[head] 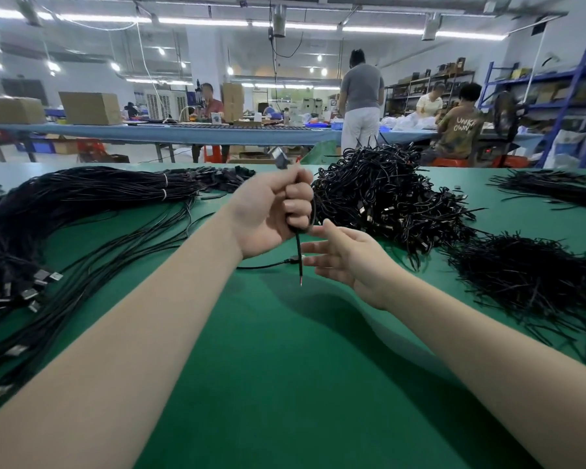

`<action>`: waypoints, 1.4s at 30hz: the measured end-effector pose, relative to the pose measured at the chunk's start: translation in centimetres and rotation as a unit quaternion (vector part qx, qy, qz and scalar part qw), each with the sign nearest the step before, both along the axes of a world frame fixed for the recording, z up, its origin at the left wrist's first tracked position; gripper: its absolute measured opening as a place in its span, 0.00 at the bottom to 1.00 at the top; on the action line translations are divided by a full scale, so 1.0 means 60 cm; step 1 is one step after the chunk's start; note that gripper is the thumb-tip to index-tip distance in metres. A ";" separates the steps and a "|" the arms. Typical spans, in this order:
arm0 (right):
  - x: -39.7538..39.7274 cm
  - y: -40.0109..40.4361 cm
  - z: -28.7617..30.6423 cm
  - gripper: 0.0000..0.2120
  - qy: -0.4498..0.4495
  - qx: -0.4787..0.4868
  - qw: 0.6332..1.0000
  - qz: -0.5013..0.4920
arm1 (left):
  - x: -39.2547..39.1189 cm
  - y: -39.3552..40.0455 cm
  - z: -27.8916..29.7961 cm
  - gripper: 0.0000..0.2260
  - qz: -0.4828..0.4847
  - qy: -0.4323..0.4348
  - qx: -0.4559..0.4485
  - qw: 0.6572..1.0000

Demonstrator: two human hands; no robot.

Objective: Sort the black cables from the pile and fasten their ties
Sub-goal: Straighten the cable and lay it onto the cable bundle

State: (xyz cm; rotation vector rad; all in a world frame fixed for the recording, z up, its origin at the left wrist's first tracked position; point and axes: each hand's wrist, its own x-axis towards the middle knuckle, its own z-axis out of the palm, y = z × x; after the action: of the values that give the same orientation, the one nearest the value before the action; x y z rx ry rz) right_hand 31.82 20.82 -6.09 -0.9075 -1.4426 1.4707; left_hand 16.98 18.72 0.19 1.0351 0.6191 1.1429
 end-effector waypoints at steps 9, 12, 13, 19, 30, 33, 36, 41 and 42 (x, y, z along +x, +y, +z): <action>-0.002 0.006 -0.029 0.09 -0.027 -0.011 0.998 -0.049 | 0.001 0.022 -0.062 0.15 0.103 0.291 -0.076 0.948; -0.005 0.005 -0.030 0.11 -0.048 0.014 0.998 -0.033 | 0.003 0.027 -0.068 0.19 0.086 0.219 -0.066 0.970; -0.006 0.004 -0.029 0.12 -0.049 0.021 0.998 -0.024 | 0.007 0.027 -0.069 0.18 0.076 0.182 -0.068 0.978; -0.012 -0.004 -0.032 0.15 -0.188 0.159 0.969 -0.023 | 0.023 0.028 -0.072 0.13 0.110 0.165 -0.075 0.977; 0.001 0.016 -0.041 0.12 -0.437 0.276 0.840 -0.166 | 0.053 0.030 -0.105 0.13 0.207 0.286 0.063 0.933; 0.022 0.026 -0.039 0.16 -0.434 0.219 0.855 -0.183 | 0.038 0.027 -0.125 0.10 0.358 0.377 0.165 0.838; 0.036 0.029 -0.032 0.15 -0.510 0.245 0.815 -0.127 | 0.020 0.026 -0.143 0.08 0.447 0.581 0.362 0.576; 0.032 0.023 0.002 0.12 -0.553 0.270 0.787 0.041 | 0.018 0.023 -0.157 0.11 0.374 0.713 0.504 0.313; 0.034 0.021 0.011 0.13 -0.560 0.259 0.784 0.067 | 0.017 0.021 -0.156 0.11 0.370 0.708 0.523 0.298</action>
State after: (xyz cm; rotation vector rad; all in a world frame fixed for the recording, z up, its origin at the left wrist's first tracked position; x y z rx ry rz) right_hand 33.88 22.07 -5.44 -1.4023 -2.6254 0.4144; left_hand 18.03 20.00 -9.14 3.3088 2.0540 0.9675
